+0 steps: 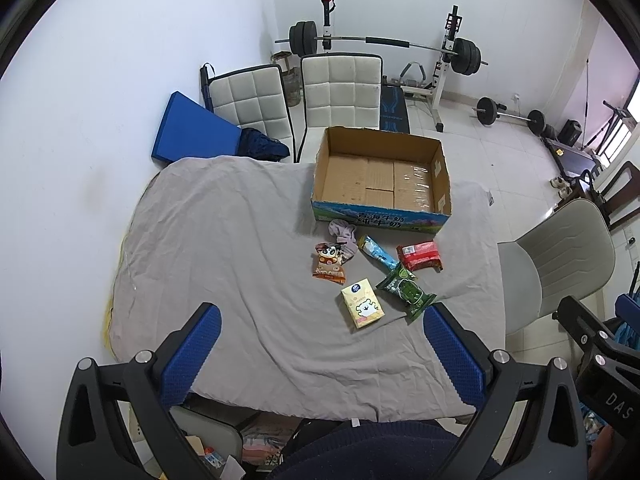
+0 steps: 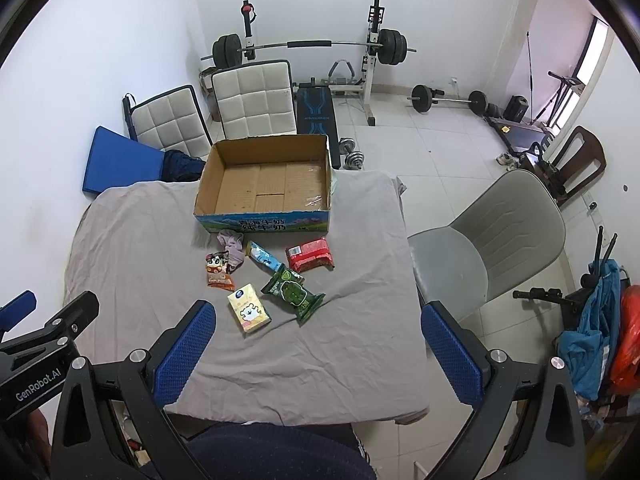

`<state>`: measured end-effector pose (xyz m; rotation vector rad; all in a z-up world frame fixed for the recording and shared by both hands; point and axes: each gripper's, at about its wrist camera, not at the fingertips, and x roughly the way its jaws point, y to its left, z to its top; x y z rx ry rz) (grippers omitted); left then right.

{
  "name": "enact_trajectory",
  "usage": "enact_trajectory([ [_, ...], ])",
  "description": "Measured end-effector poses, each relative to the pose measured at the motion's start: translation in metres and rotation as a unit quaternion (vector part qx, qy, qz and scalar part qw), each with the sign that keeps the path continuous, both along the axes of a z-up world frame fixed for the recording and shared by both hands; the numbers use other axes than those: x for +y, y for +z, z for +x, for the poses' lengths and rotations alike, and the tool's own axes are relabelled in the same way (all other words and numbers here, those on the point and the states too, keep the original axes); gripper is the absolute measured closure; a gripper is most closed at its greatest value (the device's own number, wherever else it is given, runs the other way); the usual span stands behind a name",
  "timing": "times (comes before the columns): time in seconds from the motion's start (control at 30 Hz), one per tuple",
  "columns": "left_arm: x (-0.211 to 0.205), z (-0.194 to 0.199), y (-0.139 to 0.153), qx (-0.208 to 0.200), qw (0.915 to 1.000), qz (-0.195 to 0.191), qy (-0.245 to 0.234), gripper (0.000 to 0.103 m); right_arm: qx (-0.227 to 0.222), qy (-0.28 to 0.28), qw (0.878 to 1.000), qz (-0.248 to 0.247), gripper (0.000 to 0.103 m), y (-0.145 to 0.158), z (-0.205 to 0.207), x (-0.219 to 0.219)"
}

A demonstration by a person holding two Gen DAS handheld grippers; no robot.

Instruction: Organize soft objects

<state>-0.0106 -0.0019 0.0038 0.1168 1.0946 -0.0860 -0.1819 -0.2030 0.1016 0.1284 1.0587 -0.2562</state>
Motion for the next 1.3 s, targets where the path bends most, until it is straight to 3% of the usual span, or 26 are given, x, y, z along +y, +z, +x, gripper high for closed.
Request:
enact_trajectory([
  [1.3, 0.003, -0.007, 0.007, -0.008, 0.9999, -0.015, 0.001, 0.000, -0.011, -0.003, 1.000, -0.006, 0.000, 0.010, -0.008, -0.002],
])
